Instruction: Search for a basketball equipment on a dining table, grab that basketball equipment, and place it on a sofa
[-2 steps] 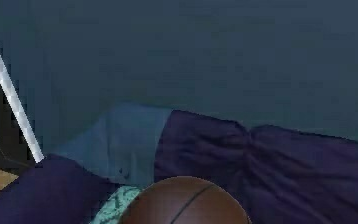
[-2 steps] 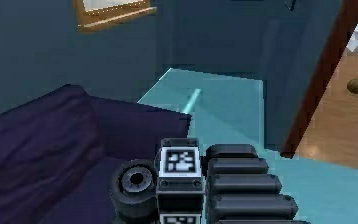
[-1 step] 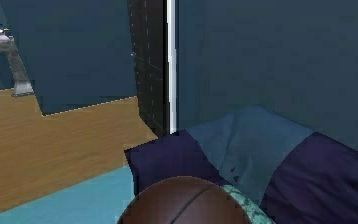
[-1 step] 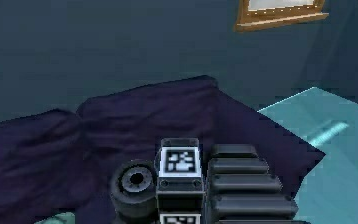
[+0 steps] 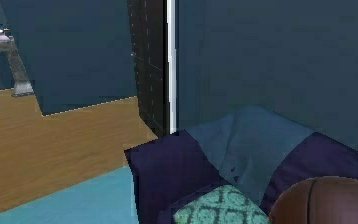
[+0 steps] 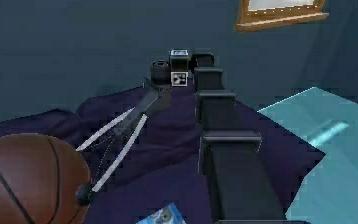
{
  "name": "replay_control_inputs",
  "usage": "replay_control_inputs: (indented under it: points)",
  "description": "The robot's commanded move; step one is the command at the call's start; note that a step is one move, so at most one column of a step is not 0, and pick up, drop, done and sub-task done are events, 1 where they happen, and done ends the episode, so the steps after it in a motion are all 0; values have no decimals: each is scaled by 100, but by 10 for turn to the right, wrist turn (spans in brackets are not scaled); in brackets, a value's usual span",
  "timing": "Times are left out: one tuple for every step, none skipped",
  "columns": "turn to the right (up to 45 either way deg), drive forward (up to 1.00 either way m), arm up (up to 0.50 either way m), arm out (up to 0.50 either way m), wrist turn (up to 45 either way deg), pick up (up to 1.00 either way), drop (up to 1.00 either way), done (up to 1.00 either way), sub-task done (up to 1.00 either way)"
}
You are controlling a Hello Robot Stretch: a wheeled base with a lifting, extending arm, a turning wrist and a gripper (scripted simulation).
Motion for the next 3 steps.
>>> replay_control_inputs:
  points:
    - [0, 0, 0, 0, 450, 0, 0, 0, 0]
    - [0, 0, 0, 0, 120, 0, 0, 0, 0]
    - [0, 0, -34, 0, 0, 0, 0, 0, 0]
